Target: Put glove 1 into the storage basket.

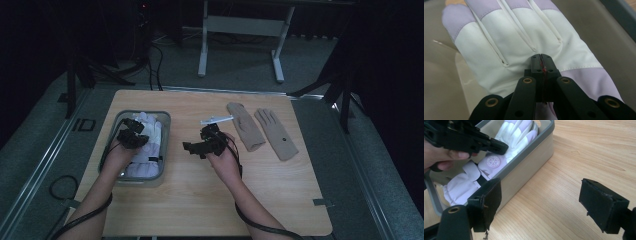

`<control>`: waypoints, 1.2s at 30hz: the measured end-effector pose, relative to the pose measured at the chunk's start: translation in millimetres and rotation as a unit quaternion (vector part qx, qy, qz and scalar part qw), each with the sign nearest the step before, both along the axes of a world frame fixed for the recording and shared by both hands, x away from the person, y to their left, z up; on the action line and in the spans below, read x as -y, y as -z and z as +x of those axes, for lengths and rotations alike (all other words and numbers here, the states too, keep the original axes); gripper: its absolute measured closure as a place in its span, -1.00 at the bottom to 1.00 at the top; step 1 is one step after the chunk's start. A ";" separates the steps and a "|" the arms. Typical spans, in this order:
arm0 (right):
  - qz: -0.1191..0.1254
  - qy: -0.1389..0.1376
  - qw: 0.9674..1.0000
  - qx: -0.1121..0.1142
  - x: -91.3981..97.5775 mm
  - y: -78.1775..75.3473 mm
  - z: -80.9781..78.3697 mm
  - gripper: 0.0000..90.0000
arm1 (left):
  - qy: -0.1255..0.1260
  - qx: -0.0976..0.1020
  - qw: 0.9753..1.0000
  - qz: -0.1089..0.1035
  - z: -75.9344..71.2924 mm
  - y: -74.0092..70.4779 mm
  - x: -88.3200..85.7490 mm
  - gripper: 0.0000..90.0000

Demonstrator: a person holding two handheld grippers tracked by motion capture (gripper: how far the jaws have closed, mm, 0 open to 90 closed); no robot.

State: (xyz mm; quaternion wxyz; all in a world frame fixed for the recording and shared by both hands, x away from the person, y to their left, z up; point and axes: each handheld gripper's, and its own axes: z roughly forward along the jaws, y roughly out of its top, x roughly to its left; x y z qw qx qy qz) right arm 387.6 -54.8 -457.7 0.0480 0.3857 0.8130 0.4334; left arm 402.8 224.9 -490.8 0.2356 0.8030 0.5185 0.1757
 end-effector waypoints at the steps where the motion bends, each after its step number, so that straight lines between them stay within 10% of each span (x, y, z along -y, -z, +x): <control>1: 0.000 0.000 1.000 0.000 0.0 0.0 0.0 -0.60 | 0.000 0.000 1.000 0.000 0.0 0.0 0.0 1.00; 14: 0.005 0.018 1.000 0.018 25.5 -8.6 3.9 -0.61 | 0.000 0.053 0.994 -0.100 -31.1 -20.7 -10.8 0.69; 24: 0.011 0.009 0.999 0.031 56.0 -4.3 8.1 -0.70 | 0.012 0.106 0.979 -0.172 -60.3 -36.5 -9.1 0.45; 36: -0.006 0.023 0.999 0.045 93.9 7.6 13.6 -0.69 | 0.082 0.151 0.968 -0.181 -80.3 -45.5 46.2 -0.24</control>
